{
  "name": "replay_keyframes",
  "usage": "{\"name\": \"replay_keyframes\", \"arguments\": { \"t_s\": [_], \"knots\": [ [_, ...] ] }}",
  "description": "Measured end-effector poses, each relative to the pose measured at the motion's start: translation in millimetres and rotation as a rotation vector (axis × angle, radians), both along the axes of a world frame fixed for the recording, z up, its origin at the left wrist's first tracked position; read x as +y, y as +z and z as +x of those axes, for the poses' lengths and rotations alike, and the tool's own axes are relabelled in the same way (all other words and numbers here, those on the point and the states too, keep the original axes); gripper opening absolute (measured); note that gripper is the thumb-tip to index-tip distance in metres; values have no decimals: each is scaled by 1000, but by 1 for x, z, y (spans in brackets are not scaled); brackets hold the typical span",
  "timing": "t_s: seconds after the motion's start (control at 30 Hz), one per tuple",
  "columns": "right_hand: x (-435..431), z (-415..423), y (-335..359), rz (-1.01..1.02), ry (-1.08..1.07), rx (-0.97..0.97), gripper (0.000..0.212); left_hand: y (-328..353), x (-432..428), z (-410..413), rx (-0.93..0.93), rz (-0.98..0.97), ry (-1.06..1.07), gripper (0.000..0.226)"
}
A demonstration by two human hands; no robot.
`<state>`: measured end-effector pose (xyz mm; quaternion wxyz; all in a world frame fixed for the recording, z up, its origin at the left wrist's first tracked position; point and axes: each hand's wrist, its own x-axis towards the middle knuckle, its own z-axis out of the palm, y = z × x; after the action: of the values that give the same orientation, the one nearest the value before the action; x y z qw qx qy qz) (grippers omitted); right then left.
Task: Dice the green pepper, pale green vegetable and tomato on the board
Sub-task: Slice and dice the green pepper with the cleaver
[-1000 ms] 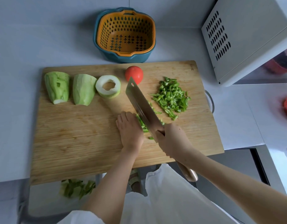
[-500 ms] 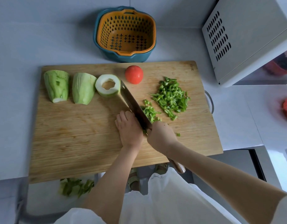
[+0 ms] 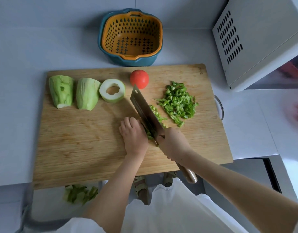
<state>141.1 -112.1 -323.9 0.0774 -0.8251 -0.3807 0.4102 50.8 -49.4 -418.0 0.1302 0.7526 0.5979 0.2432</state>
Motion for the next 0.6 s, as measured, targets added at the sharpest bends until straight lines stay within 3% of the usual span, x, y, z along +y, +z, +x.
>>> {"name": "replay_keyframes", "arguments": {
  "t_s": [0.13,0.33,0.43,0.6],
  "knots": [
    [15,2,1,21,10,-2,14,1,-1,0,10,-50,-29,14],
    [14,29,3,-1,-2,112,20,6,1,-5,-65,-46,-58,34],
    [9,52,5,-30,68,63,24,17,0,-13,-67,-165,-135,51],
    [14,85,8,-10,114,-38,27,34,4,-35,233,-381,-429,95]
  ]
}}
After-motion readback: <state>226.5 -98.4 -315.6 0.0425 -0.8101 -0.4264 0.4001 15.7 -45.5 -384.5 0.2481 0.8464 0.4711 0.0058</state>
